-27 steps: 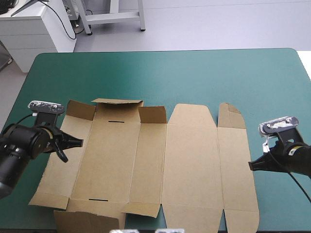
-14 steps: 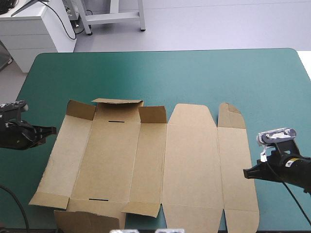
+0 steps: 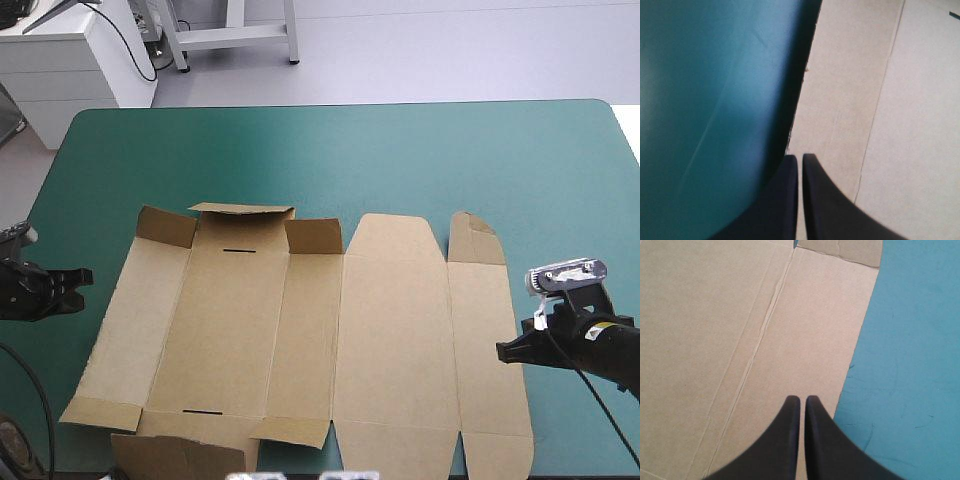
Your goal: Fold the box
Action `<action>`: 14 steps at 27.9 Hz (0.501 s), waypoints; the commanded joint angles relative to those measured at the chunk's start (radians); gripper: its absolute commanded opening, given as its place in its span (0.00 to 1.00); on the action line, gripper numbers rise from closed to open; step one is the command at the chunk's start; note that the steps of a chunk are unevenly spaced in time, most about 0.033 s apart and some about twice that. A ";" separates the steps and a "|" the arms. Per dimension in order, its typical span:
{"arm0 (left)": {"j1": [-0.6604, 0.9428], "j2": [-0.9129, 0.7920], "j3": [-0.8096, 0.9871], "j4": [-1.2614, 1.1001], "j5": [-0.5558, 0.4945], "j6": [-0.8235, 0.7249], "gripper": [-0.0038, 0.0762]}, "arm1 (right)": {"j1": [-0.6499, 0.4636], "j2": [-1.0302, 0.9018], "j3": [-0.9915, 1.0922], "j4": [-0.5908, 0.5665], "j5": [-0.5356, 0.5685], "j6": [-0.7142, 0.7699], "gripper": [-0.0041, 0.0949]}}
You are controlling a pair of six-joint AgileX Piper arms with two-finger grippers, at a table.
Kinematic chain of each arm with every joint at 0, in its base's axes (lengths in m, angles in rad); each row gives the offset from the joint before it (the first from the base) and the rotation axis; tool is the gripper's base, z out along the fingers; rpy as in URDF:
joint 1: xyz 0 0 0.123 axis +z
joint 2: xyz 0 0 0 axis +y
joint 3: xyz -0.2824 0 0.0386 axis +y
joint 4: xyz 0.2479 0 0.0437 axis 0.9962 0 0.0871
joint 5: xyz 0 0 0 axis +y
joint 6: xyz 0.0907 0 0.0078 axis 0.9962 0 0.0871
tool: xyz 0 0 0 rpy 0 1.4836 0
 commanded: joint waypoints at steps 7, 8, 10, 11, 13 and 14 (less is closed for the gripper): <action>0.004 0.034 0.036 0.012 0.020 0.006 0.57 | -0.009 -0.005 -0.026 0.022 -0.052 -0.015 0.06; 0.004 0.038 0.054 0.023 0.002 -0.004 0.68 | -0.009 -0.005 -0.026 0.022 -0.052 -0.015 0.06; 0.004 0.038 0.089 0.028 -0.018 -0.013 0.82 | -0.009 -0.005 -0.026 0.022 -0.052 -0.015 0.06; 0.004 0.038 0.107 0.028 -0.023 0.001 0.85 | -0.009 -0.005 -0.026 0.022 -0.052 -0.017 0.06; 0.004 0.038 0.150 0.026 -0.035 0.044 0.84 | -0.009 -0.005 -0.026 0.022 -0.052 -0.017 0.06; 0.004 0.040 0.159 0.021 -0.037 0.066 0.82 | -0.009 -0.005 -0.026 0.022 -0.052 -0.017 0.06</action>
